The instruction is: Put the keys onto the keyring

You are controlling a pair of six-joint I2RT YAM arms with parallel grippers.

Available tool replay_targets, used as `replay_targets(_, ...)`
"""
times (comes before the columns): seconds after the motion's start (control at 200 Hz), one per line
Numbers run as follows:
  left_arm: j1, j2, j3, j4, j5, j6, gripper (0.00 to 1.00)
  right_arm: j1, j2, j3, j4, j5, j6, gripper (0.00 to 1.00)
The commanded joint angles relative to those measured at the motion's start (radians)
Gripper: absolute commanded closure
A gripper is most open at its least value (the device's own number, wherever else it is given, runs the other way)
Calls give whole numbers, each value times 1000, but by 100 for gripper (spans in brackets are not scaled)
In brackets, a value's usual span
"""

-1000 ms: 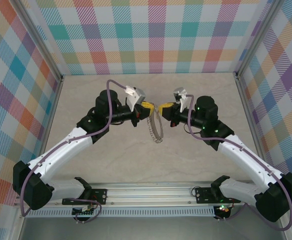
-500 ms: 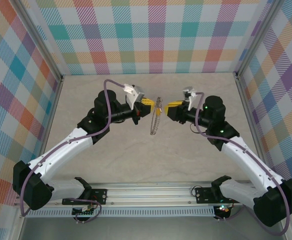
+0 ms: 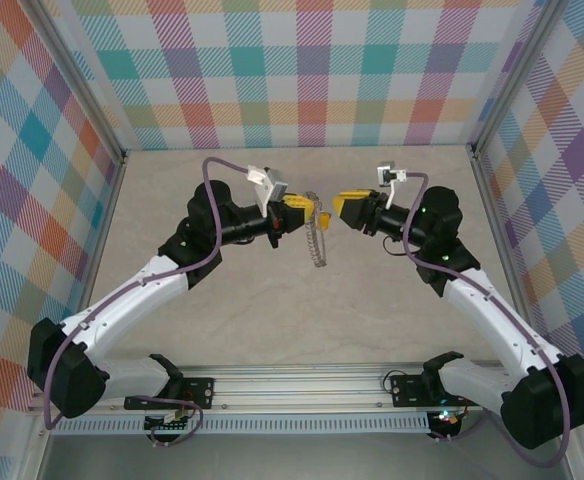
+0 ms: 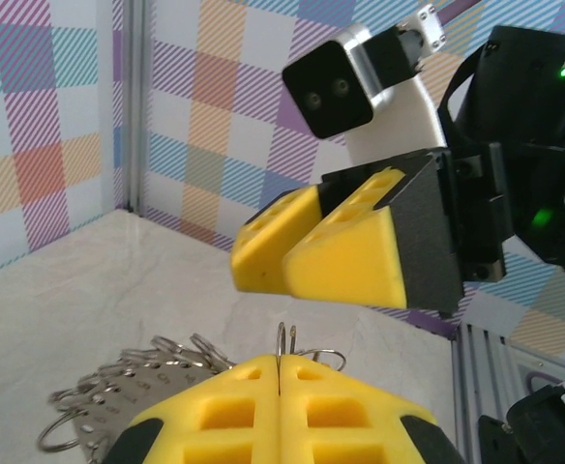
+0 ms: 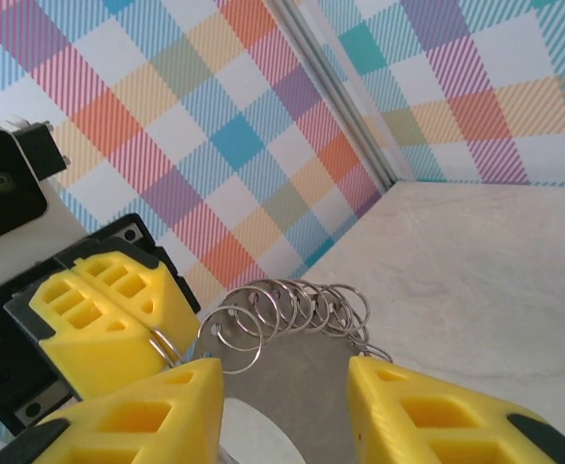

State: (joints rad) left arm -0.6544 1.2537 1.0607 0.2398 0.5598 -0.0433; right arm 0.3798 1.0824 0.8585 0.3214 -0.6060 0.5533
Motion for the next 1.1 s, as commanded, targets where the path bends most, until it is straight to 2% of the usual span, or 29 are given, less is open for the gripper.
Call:
replay_targets(0.0, -10, 5, -1, 113, 52, -53, 100, -4, 18, 33, 134, -42, 62, 61)
replay_targets(0.17, 8, 15, -1, 168, 68, -107, 100, -4, 35, 25, 217, -51, 109, 64)
replay_targets(0.38, 17, 30, 5, 209, 82, -145, 100, -2, 72, 3, 300, -64, 179, 81)
replay_targets(0.55, 19, 43, 17, 225, 76, -152, 100, 21, 77, -23, 343, -78, 205, 89)
replay_targets(0.885, 31, 82, 54, 260, 81, -172, 100, 55, -20, -122, 240, -52, 182, 88)
replay_targets(1.095, 39, 87, 64, 257, 95, -173, 100, 49, -112, -101, 71, -2, 76, 74)
